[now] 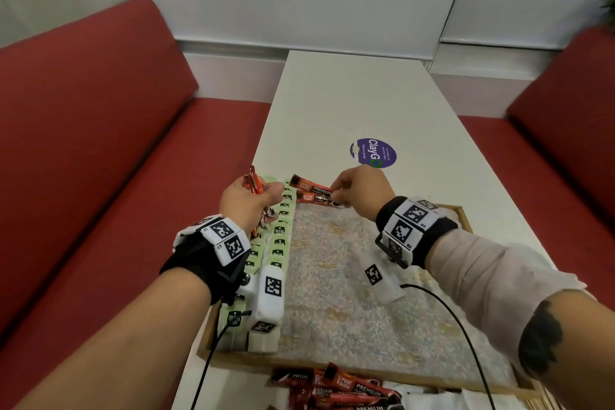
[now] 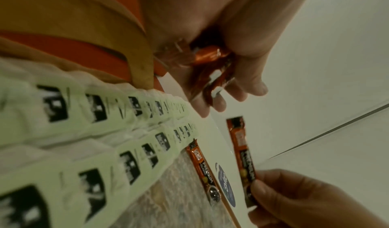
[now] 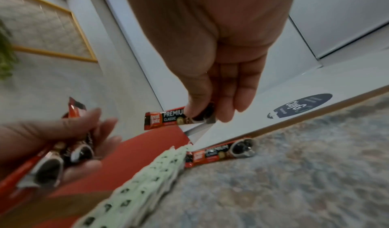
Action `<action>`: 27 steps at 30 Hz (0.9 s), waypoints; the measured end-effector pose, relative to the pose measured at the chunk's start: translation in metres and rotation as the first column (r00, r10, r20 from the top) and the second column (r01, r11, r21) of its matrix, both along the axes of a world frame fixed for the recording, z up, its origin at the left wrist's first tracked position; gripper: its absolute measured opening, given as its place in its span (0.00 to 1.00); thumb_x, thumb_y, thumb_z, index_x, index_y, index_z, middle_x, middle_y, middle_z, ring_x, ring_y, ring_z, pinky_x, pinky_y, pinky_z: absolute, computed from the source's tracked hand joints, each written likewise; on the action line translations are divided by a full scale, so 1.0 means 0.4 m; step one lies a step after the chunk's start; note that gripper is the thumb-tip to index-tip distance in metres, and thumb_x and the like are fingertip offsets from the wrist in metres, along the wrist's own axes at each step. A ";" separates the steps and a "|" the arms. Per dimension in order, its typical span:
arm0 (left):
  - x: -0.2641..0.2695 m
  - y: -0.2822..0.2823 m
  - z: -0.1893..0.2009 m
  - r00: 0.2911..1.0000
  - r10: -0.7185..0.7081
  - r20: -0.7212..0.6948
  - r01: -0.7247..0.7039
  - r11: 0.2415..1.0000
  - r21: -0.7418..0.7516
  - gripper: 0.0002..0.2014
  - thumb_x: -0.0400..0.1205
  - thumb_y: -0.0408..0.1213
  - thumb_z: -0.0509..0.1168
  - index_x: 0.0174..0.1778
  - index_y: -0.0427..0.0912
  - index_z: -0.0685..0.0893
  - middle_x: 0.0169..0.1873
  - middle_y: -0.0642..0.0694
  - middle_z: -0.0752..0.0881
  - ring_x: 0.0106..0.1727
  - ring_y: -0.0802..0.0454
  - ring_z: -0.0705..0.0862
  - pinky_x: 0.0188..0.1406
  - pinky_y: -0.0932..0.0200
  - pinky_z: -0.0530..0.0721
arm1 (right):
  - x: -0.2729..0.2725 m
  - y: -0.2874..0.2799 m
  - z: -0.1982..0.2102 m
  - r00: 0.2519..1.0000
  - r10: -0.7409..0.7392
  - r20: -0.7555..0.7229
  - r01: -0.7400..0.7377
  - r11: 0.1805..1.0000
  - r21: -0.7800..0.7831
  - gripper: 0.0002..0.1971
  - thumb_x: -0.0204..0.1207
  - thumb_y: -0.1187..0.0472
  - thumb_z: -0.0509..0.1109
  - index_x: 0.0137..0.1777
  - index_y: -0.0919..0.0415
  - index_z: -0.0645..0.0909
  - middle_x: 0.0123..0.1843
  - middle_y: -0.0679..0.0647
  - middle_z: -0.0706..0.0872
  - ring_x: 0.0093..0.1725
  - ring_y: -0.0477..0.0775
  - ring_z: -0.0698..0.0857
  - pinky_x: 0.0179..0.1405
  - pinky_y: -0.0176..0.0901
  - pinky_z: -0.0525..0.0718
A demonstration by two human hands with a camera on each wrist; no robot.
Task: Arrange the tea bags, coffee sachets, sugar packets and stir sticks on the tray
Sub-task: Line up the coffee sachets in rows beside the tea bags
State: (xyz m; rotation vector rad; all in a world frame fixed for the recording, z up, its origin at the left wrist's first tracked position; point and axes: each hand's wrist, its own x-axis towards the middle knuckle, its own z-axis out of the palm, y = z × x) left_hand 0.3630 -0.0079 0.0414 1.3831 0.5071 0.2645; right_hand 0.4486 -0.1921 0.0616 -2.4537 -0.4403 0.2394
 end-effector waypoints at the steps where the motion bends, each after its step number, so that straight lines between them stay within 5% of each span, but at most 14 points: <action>1: -0.002 0.002 -0.001 1.000 -0.002 0.006 0.002 1.000 -0.003 0.13 0.75 0.30 0.74 0.40 0.43 0.74 0.39 0.45 0.87 0.42 0.48 0.88 0.30 0.57 0.88 | 0.005 -0.002 -0.009 1.000 -0.004 0.006 0.005 0.999 -0.054 0.01 0.71 0.63 0.77 0.42 0.59 0.88 0.38 0.57 0.88 0.39 0.54 0.84 0.43 0.46 0.83; 9: 0.001 0.015 -0.008 1.000 -0.012 0.028 0.013 0.999 -0.037 0.12 0.75 0.30 0.74 0.41 0.43 0.75 0.38 0.46 0.87 0.43 0.48 0.89 0.31 0.55 0.86 | 0.032 0.005 -0.060 0.999 -0.047 -0.004 0.044 0.962 -0.268 0.03 0.72 0.66 0.75 0.45 0.60 0.88 0.48 0.56 0.90 0.50 0.56 0.86 0.49 0.42 0.80; 27: 0.015 0.021 0.000 0.999 -0.042 0.028 0.045 0.990 -0.137 0.12 0.76 0.30 0.73 0.40 0.43 0.73 0.39 0.43 0.87 0.37 0.50 0.89 0.31 0.54 0.89 | 0.050 0.043 -0.079 0.997 -0.030 0.072 0.055 0.931 -0.361 0.08 0.71 0.60 0.74 0.48 0.62 0.86 0.49 0.58 0.88 0.49 0.59 0.85 0.48 0.45 0.84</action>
